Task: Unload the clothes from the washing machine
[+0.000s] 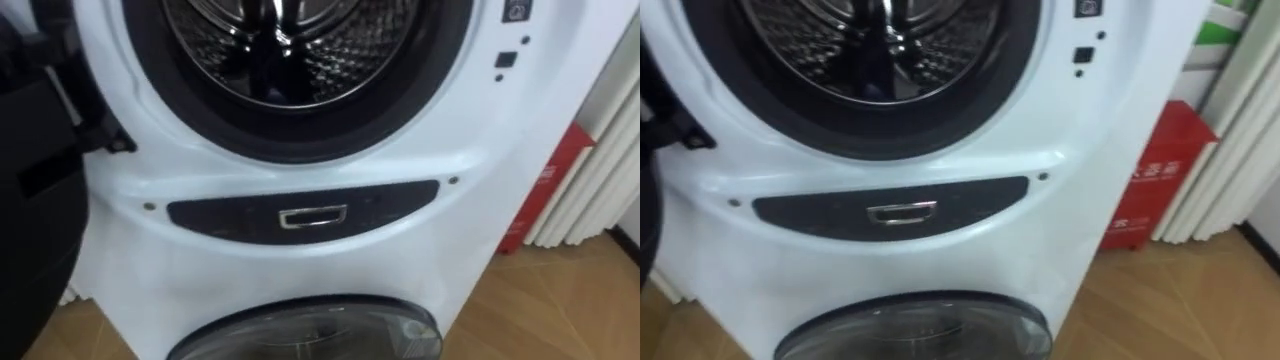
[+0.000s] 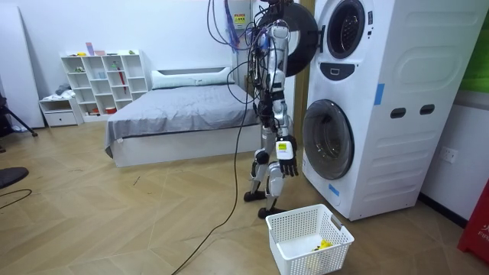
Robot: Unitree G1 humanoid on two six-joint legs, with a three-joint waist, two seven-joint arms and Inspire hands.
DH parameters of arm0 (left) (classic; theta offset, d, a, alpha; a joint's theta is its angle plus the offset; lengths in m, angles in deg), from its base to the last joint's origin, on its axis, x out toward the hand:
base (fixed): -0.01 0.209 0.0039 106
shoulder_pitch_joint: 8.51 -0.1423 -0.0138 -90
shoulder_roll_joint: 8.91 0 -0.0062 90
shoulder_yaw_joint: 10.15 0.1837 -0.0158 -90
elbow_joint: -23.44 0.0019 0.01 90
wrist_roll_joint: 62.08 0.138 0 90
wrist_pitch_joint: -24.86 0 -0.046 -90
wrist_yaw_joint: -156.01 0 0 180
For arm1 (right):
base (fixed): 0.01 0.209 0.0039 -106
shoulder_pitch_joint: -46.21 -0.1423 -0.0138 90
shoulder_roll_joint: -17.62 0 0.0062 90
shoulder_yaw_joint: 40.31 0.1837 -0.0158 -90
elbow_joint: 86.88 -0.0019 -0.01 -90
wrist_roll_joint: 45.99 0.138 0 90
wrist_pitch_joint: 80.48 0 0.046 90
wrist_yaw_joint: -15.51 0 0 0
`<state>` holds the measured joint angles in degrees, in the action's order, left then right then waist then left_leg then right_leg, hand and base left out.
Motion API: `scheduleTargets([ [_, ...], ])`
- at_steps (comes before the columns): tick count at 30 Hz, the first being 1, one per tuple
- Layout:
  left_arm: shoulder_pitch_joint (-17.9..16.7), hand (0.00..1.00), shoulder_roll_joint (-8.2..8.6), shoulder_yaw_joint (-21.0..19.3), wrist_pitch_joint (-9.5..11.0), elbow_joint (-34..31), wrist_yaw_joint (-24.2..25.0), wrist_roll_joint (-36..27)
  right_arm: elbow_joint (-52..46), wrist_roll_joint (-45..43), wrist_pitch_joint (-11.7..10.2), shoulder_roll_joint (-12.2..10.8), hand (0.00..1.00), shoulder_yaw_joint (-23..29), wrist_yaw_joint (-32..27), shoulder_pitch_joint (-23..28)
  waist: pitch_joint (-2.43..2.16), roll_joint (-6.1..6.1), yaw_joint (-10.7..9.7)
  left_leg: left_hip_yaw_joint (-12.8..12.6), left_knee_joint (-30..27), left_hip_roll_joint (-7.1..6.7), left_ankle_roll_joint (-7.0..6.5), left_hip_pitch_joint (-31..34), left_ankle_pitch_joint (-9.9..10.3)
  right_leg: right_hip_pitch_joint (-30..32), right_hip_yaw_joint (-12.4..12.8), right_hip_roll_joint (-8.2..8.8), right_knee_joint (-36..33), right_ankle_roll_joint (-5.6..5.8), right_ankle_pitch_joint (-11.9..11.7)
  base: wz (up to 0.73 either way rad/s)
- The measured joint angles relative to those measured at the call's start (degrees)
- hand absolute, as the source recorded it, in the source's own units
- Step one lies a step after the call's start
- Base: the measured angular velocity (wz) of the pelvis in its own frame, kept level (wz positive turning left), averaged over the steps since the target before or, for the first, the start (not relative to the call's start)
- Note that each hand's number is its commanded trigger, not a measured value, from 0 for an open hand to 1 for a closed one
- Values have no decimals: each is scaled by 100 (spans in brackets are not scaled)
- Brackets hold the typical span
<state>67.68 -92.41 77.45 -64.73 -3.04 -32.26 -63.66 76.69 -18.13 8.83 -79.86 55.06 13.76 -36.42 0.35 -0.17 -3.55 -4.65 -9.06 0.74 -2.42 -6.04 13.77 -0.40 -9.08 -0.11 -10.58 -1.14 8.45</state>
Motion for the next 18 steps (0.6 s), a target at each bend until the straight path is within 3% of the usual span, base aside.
scheduleTargets([
  [1, 59, 0, 1, 14, -28, 85, -29, 4, 3, -178, 20, -9, 0, -204, 8, -62, 38, 9, 57, 11, 10, 4, -1, -57, 1, -59, -9, 2, 9, -1, -1, 4],
  [2, 65, 0, 2, 28, -49, 93, -35, 5, 3, -250, 32, -13, 0, -280, 15, -76, 42, -2, 81, 25, 19, 5, -1, -68, 2, -77, -30, 2, 16, -2, 0, 8],
  [6, 32, 0, 60, 30, -130, 92, -158, 140, 2, -591, 74, -15, 0, -499, 55, -172, 36, 6, 242, 102, 26, 0, -1, -91, 2, -170, -95, -8, 104, -1, -20, 10],
  [10, -74, 0, 172, 27, -214, 92, -241, 631, 1, -615, 67, -21, 0, -653, 24, -188, 24, 8, 279, 184, 24, -36, -1, -73, 2, -201, -209, -14, 148, 0, -17, 11],
  [18, -61, 0, 237, 37, -300, 113, -238, 860, -4, -619, 5, -51, 0, -805, -66, -179, 22, -16, 365, 232, 24, 2, 0, -124, 2, -289, -235, 12, 192, 2, -16, 3],
])
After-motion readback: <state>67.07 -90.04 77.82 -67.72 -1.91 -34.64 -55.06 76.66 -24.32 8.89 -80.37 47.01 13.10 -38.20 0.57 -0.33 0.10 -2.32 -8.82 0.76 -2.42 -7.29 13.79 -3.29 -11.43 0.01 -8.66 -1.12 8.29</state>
